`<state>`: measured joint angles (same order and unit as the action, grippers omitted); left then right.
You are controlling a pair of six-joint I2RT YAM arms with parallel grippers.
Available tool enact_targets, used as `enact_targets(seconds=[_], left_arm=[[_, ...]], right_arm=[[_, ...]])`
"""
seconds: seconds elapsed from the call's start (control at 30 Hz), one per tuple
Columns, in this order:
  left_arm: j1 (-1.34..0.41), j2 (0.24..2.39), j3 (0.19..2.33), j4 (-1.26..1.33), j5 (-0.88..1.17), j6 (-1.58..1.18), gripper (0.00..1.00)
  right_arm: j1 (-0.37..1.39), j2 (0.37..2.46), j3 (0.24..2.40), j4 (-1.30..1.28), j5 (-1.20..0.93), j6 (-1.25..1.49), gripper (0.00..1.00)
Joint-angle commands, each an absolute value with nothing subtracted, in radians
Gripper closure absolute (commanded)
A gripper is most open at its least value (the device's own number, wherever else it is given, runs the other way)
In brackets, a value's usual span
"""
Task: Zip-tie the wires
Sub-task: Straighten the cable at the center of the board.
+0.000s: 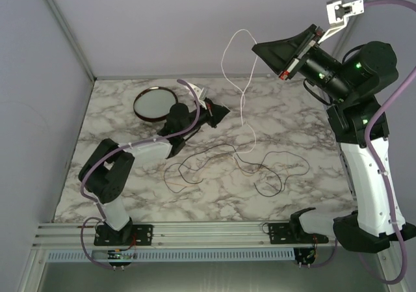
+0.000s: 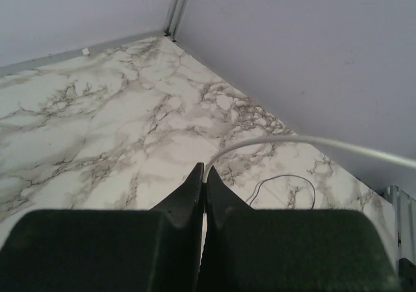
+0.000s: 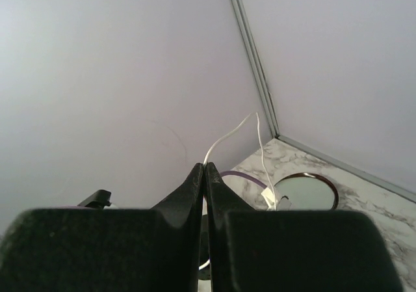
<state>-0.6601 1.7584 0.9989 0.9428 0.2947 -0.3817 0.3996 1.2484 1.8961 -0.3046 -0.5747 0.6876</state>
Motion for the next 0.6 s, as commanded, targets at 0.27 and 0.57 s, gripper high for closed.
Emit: enact_targets(seconds=[0.27,0.57], left_arm=[[-0.604,1.483,1.037,0.443,0.167,-0.120,1.00],[-0.603,1.225,1.110,-0.023,0.025,0.037,1.00]], right_arm=[[0.220,1.182,1.755,-0.450,-0.541,0.586,1.00],[0.188,1.227,1.812,-0.977,0.051,0.283,1.00]])
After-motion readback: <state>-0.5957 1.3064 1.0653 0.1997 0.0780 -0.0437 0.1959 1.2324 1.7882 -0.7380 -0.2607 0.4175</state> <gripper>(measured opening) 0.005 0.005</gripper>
